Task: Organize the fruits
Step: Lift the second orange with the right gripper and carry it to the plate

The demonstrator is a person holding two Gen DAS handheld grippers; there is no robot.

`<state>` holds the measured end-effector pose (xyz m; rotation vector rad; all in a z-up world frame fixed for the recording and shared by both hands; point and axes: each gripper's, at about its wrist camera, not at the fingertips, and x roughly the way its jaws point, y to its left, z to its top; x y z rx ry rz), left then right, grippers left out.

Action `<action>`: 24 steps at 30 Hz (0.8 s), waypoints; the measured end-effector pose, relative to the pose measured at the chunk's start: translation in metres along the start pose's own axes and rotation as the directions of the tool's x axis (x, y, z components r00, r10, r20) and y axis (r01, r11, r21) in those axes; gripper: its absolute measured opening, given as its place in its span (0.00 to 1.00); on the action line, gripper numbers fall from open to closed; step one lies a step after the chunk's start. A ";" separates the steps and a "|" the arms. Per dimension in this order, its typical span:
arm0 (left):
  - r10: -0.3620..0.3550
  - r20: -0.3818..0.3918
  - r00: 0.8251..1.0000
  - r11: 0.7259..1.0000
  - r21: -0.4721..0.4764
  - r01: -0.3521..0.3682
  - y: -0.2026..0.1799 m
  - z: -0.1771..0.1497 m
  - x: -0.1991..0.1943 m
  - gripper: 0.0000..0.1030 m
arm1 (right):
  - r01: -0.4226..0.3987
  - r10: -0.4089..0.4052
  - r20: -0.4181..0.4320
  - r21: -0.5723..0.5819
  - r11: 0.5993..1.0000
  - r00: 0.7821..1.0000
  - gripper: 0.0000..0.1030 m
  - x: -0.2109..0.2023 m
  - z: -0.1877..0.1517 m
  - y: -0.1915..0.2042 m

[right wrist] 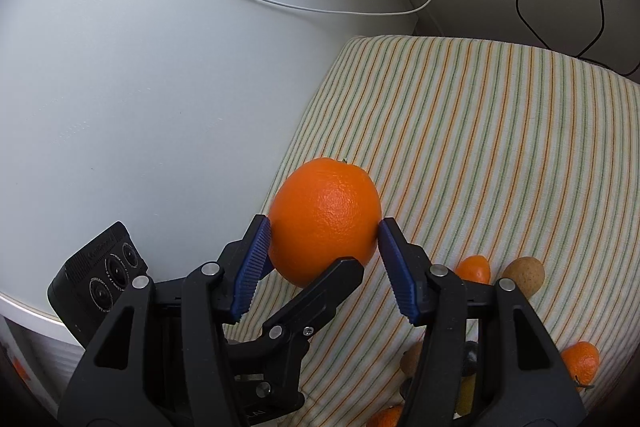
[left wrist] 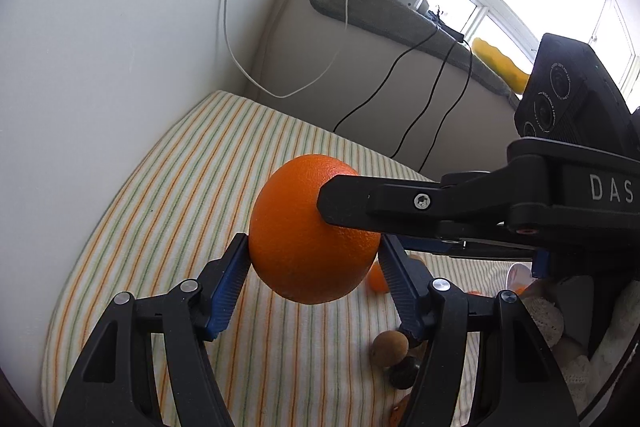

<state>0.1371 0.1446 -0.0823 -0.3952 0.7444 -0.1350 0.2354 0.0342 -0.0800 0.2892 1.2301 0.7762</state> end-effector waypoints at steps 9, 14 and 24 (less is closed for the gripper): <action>-0.010 0.044 0.999 0.998 0.063 0.007 -0.045 -0.011 -0.028 0.63 | -0.009 0.010 0.055 -0.020 1.000 0.998 0.57 -0.051 -0.028 0.006; -0.035 0.053 0.998 0.995 0.093 0.030 -0.069 -0.021 -0.039 0.63 | -0.002 0.005 0.100 -0.026 1.000 0.995 0.57 -0.080 -0.047 0.004; -0.099 0.029 0.995 0.982 0.166 0.093 -0.121 -0.040 -0.040 0.63 | 0.030 -0.027 0.173 -0.013 0.999 0.984 0.57 -0.134 -0.093 -0.006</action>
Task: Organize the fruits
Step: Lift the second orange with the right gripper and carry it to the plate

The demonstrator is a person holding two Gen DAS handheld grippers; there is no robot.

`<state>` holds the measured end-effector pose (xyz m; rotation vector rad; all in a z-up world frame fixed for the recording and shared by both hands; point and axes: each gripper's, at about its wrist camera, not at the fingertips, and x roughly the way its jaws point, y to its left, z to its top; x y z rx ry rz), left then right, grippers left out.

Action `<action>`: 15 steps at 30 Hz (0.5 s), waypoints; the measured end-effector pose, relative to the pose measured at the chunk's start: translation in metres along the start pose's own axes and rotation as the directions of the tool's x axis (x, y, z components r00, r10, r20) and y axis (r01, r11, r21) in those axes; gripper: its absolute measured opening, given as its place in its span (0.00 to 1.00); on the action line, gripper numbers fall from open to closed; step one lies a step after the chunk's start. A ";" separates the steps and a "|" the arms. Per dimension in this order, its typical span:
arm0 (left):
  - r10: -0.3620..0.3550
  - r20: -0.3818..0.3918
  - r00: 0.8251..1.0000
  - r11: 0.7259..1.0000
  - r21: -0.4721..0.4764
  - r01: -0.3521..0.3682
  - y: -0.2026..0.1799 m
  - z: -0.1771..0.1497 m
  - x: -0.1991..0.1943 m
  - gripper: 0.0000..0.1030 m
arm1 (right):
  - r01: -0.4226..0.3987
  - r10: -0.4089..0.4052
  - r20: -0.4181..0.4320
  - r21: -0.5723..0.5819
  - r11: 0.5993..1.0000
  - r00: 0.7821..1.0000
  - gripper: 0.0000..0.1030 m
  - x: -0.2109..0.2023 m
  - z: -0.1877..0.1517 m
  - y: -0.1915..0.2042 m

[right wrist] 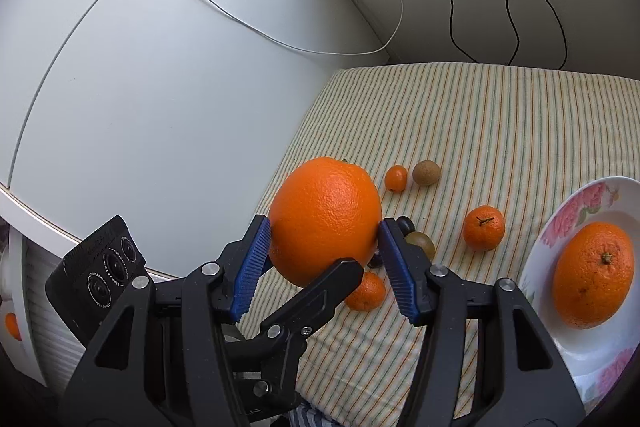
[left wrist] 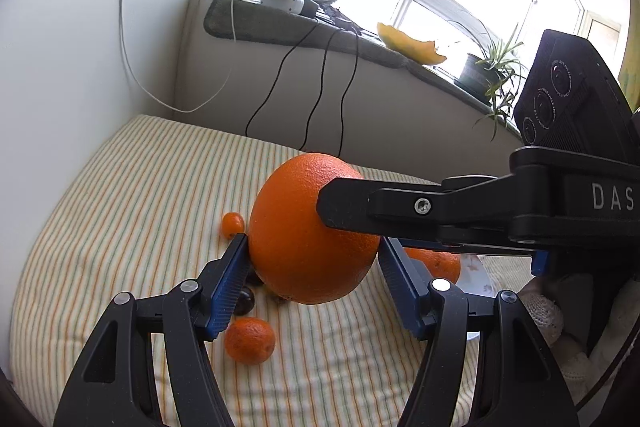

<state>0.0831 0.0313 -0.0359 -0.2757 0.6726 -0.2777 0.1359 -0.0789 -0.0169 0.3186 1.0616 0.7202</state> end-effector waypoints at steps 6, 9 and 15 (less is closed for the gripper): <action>-0.057 -0.036 0.998 0.997 0.052 0.059 -0.037 -0.009 0.013 0.63 | 0.025 -0.027 0.042 0.044 0.999 0.999 0.57 -0.042 -0.025 -0.023; -0.087 -0.059 0.995 0.993 0.073 0.091 -0.056 -0.014 0.020 0.63 | 0.040 -0.045 0.062 0.072 0.997 0.997 0.57 -0.060 -0.034 -0.037; -0.135 -0.102 0.986 0.982 0.121 0.147 -0.091 -0.024 0.034 0.63 | 0.065 -0.079 0.099 0.134 0.989 0.992 0.57 -0.092 -0.051 -0.067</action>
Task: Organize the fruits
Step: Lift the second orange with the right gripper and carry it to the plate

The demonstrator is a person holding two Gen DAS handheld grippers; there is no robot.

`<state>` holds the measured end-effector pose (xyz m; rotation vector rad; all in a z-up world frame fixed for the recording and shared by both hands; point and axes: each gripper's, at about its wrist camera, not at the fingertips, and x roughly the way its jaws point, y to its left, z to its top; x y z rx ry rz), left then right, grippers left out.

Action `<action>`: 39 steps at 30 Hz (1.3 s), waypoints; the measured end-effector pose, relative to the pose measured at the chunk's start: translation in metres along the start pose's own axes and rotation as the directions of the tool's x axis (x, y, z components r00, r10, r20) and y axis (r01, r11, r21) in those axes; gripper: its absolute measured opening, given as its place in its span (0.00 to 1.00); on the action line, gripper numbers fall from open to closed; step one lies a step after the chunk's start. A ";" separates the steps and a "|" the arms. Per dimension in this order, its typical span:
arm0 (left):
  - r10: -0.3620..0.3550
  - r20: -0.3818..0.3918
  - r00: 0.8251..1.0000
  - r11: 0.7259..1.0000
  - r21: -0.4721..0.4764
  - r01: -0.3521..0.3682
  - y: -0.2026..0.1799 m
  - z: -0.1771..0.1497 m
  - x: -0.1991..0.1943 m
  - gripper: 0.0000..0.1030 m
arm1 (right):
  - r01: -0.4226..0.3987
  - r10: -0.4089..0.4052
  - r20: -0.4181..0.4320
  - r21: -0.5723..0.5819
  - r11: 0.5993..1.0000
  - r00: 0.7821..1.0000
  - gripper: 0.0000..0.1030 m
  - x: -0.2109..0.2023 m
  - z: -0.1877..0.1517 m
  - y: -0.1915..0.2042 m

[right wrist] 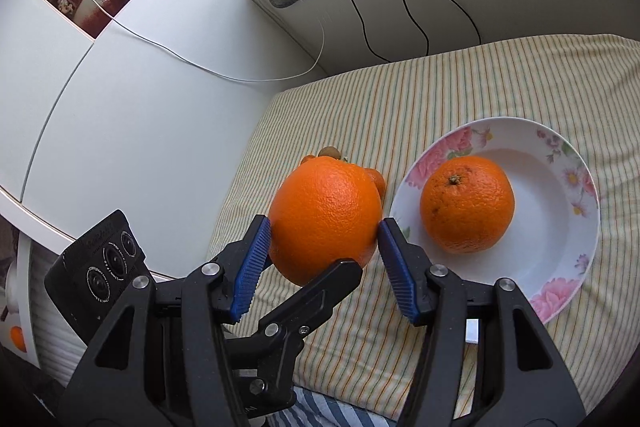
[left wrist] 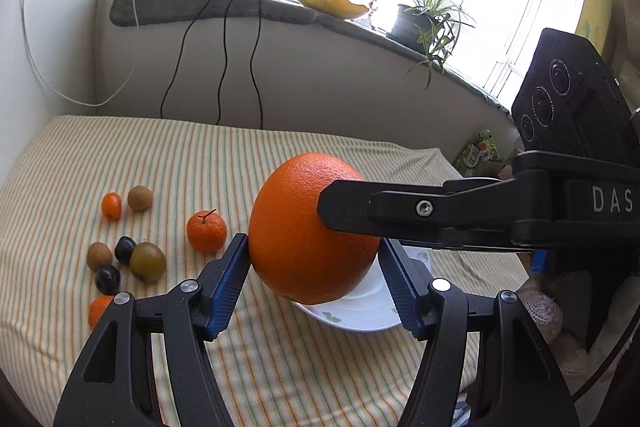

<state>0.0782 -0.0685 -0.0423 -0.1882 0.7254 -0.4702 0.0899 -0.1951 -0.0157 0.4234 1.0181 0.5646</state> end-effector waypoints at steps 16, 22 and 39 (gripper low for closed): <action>-0.079 -0.076 0.994 0.994 0.074 0.085 -0.055 -0.004 0.033 0.63 | 0.059 -0.063 0.051 0.083 0.995 0.997 0.57 -0.050 -0.013 -0.055; -0.098 -0.111 0.989 0.990 0.089 0.109 -0.071 -0.004 0.051 0.63 | 0.077 -0.083 0.054 0.111 0.991 0.995 0.57 -0.062 -0.016 -0.075; -0.080 -0.177 0.981 0.987 0.126 0.103 -0.096 -0.001 0.094 0.63 | 0.096 -0.107 0.045 0.192 0.977 0.993 0.57 -0.068 -0.012 -0.126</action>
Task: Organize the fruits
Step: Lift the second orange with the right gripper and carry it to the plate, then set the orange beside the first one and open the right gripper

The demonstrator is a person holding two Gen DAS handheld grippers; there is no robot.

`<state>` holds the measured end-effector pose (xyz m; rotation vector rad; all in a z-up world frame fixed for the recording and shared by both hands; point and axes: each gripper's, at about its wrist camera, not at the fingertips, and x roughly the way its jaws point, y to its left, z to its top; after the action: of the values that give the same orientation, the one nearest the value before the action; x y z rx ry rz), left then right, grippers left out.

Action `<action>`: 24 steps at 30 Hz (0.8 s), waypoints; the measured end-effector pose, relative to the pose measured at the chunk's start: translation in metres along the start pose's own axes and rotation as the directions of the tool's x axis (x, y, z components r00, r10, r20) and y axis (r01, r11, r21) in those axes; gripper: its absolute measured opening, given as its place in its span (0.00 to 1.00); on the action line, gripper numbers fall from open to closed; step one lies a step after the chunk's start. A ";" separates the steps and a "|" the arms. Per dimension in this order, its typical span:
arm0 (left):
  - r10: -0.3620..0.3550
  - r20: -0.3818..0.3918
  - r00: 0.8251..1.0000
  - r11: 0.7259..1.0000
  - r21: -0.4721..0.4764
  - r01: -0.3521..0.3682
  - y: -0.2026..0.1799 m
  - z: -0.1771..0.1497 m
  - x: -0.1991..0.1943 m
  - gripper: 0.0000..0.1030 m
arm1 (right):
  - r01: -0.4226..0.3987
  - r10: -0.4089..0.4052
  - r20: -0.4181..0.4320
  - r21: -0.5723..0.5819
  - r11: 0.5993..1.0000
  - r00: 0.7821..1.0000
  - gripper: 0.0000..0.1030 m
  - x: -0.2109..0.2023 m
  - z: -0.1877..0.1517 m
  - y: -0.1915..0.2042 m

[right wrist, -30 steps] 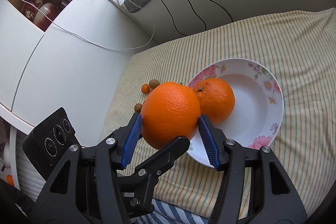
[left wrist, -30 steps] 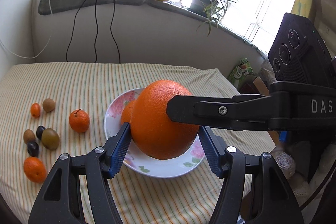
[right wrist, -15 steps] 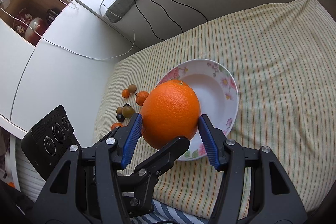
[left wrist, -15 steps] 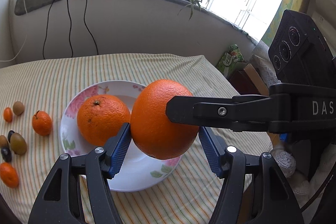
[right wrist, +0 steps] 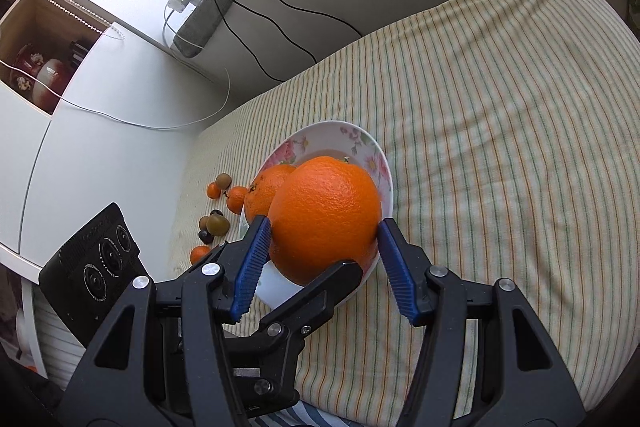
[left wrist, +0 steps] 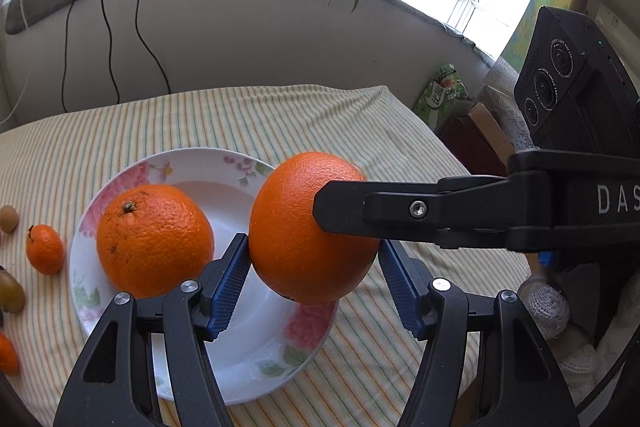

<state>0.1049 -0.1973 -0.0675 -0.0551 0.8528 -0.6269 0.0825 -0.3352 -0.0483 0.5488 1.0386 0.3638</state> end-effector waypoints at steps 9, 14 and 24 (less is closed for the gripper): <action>0.038 -0.010 0.999 0.999 -0.010 -0.038 0.006 -0.001 0.005 0.63 | -0.008 0.008 0.034 0.008 1.000 0.999 0.57 -0.002 0.010 -0.008; 0.045 0.031 0.998 0.999 -0.016 -0.045 0.008 0.002 -0.004 0.62 | 0.002 -0.002 0.053 -0.001 1.000 0.999 0.57 -0.005 0.012 -0.007; 0.032 0.062 0.998 0.999 0.017 -0.033 0.005 0.002 -0.024 0.62 | 0.000 -0.001 0.066 0.009 1.000 0.998 0.57 -0.005 0.010 -0.007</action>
<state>0.0975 -0.1807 -0.0510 -0.0443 0.7865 -0.5993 0.0892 -0.3458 -0.0447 0.5652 0.9774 0.3383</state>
